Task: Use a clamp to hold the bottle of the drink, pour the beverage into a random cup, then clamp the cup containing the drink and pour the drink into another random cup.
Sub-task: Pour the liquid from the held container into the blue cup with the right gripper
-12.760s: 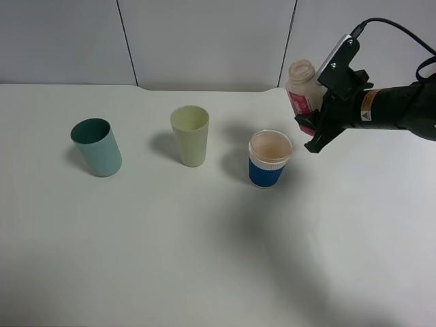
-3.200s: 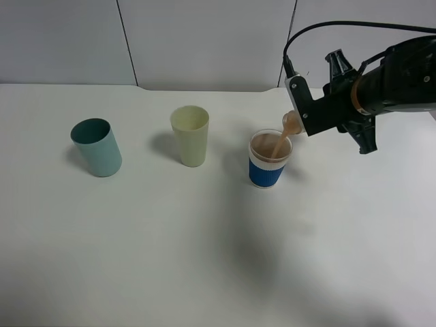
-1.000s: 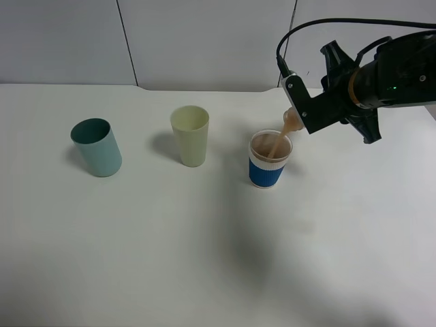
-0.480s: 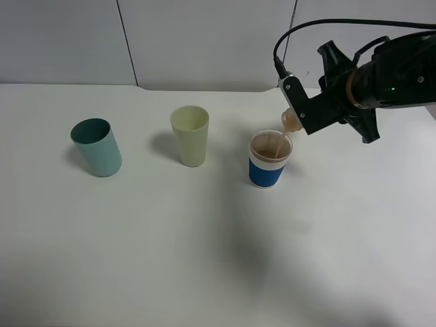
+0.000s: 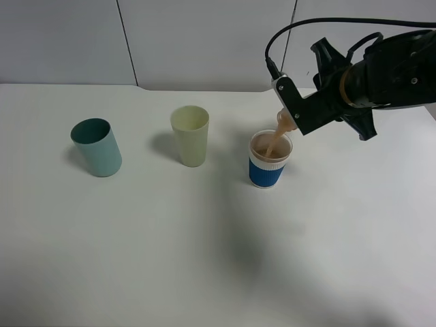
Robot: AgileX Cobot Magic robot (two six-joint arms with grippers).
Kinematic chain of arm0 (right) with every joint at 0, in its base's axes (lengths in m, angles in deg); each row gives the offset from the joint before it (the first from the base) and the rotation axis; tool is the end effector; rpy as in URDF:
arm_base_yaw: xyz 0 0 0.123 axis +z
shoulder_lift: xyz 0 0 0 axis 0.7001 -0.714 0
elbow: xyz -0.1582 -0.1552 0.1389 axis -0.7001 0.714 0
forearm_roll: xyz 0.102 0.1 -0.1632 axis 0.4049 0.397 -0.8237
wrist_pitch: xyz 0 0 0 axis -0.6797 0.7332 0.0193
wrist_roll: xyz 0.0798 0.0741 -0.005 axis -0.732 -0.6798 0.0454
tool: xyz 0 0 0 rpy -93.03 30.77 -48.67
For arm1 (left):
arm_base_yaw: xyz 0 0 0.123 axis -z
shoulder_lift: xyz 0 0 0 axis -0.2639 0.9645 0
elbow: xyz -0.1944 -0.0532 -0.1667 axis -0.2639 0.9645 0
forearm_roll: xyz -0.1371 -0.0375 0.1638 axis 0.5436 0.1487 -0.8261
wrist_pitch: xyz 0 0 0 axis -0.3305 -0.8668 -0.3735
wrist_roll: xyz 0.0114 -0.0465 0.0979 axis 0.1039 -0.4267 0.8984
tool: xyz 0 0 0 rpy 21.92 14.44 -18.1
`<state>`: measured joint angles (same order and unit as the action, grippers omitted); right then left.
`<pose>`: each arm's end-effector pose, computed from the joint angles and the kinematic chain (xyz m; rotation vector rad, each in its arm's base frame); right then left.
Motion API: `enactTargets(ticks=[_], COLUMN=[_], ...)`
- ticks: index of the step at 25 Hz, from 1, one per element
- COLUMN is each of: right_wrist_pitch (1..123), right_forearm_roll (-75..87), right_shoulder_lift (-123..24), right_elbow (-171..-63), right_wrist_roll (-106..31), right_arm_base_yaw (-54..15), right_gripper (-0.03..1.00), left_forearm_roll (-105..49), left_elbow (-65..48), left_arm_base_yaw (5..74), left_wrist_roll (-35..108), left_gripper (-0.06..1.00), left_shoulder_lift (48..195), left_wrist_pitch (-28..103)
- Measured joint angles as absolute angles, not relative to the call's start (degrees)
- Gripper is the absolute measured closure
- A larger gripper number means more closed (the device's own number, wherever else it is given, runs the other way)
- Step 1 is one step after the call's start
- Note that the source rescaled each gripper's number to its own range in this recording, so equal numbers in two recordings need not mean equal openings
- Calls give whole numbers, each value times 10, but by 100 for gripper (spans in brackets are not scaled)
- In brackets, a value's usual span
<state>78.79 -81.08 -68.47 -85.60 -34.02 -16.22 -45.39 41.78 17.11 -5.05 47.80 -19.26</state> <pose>0.2899 0.1023 0.1984 -2.2213 1.2467 -1.1203 0.0019 0.0064 0.2560 -0.1114 2.0202 -0.0265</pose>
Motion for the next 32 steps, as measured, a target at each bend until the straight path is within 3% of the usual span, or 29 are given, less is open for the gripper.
enactTargets(ticks=[32], right_wrist_pitch=[814], right_forearm_roll=[-841], right_shoulder_lift=[-685], right_elbow=[-856], right_wrist_roll=[-338], right_arm_base_yaw=[-159], right_gripper=[95], left_forearm_roll=[-454], left_elbow=[418], left_arm_base_yaw=[171], left_wrist_roll=[-50], left_gripper=[-6], left_shoulder_lift=[478], left_wrist_pitch=[-193])
